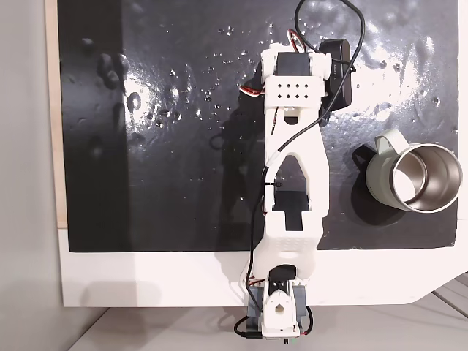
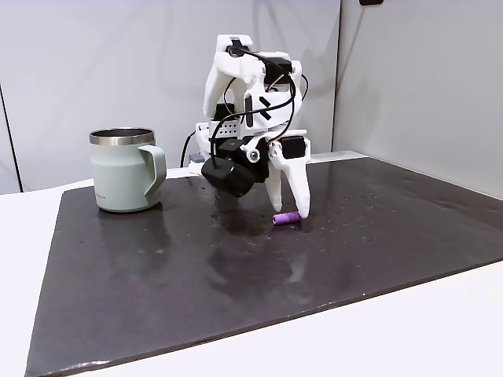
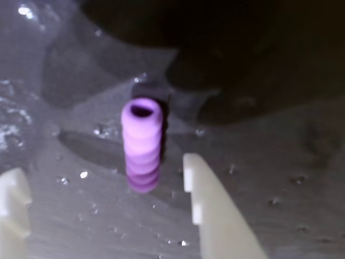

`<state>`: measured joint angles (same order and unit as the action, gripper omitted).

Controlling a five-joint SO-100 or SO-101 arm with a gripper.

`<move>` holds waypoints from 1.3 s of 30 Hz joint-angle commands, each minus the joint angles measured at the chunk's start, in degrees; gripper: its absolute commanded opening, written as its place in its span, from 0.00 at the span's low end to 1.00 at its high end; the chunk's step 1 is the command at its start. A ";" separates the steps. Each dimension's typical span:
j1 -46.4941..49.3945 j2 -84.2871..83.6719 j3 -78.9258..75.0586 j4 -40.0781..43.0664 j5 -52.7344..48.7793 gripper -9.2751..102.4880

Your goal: Grasp a pengrip and put it in the cup.

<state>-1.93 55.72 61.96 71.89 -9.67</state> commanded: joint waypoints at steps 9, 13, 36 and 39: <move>0.44 -3.34 -2.99 -3.52 -3.78 0.15; 0.62 -4.13 -1.93 -4.57 -3.96 0.09; 5.27 29.09 -14.24 15.38 6.77 0.08; 7.56 33.31 -9.40 16.44 8.17 0.08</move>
<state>2.90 82.09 51.77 87.28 -3.34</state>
